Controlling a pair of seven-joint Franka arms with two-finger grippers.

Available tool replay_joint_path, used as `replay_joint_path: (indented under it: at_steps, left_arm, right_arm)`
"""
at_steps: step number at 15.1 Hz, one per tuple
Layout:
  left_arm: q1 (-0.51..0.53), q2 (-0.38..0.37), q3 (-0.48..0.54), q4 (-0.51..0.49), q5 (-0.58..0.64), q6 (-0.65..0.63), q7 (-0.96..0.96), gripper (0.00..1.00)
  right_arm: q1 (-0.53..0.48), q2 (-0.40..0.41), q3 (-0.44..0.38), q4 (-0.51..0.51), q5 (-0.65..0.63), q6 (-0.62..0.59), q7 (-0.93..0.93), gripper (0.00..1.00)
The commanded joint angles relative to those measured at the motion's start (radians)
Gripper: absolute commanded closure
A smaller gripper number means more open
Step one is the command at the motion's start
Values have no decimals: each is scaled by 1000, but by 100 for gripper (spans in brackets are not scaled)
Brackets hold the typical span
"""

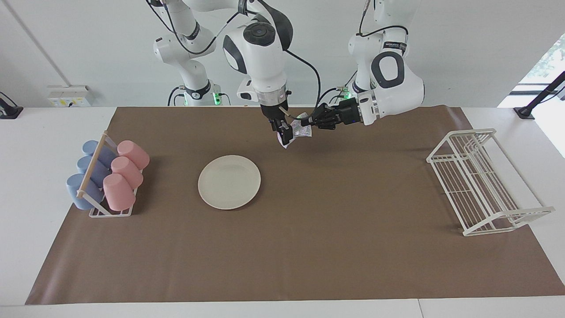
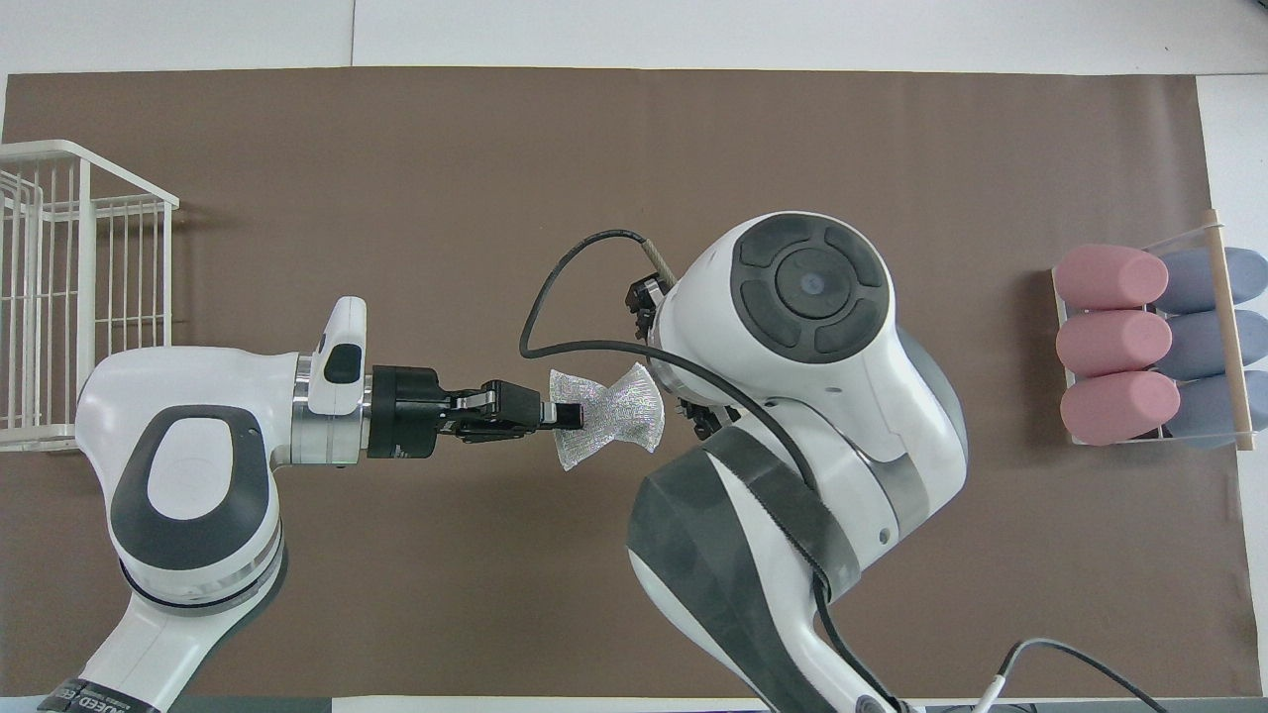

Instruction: Wipe plate with sponge

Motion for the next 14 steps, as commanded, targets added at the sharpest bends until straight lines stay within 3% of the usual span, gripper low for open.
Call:
replay_joint_path:
  at_steps: [1,3,8,11,14]
  left_arm:
    - [-1,-11,12,-16,-7,13,-22,100]
    - [24,-14,14,-16,76,13,-76,100]
    - [82,-4,14,34,412,12,-296,100]
    - [90,10,12,112,680,5,-470,100]
    - [99,61,14,230,942,-49,-597,100]
  right_arm:
    - [-83,-54,5,-36,-12,-15,-227,0]
    - [-151,-81,5,-55,-12,-15,-374,0]
    - [-268,-170,7,-95,-12,-61,-741,0]
    - [-297,-198,5,-92,-12,-90,-878,0]
    - [-349,-203,4,-95,-12,-90,-1169,0]
